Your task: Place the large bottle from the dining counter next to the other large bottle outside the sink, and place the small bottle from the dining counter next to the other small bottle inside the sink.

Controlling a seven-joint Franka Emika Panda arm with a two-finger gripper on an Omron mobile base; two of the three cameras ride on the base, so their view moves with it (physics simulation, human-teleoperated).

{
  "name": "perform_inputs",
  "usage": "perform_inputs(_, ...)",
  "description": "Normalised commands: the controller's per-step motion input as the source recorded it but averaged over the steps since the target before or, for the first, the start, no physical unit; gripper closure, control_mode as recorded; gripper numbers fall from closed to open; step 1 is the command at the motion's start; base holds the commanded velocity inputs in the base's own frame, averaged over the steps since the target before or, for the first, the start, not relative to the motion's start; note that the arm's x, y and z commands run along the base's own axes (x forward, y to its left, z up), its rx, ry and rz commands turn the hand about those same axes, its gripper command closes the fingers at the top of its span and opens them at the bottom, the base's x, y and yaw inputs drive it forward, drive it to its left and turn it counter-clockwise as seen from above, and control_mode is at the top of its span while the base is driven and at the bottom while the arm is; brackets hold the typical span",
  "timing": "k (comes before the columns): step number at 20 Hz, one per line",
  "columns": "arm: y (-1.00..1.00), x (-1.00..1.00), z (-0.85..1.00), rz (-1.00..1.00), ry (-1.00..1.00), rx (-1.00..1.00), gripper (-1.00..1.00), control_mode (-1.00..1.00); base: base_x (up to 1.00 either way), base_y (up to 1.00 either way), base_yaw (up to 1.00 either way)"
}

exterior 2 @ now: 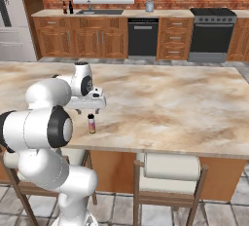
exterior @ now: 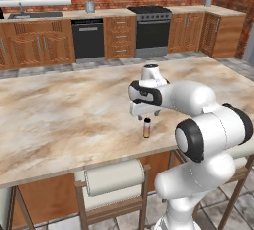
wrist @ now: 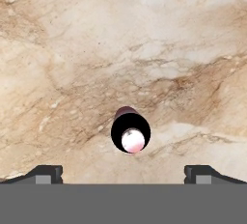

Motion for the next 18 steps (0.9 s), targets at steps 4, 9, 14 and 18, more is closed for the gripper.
perform_inputs(4,0.00,0.00,-0.03,0.00,0.01,0.00,-1.00,-1.00,0.00,0.00,0.00)
perform_inputs(9,0.00,0.00,-0.08,0.00,0.02,0.00,-1.00,-1.00,0.00,0.00,0.00)
perform_inputs(14,0.00,0.09,-0.07,0.00,0.05,0.00,-1.00,-1.00,0.00,0.00,0.00)
perform_inputs(18,0.00,0.06,-0.05,0.00,0.07,0.00,-1.00,-1.00,0.00,0.00,0.00)
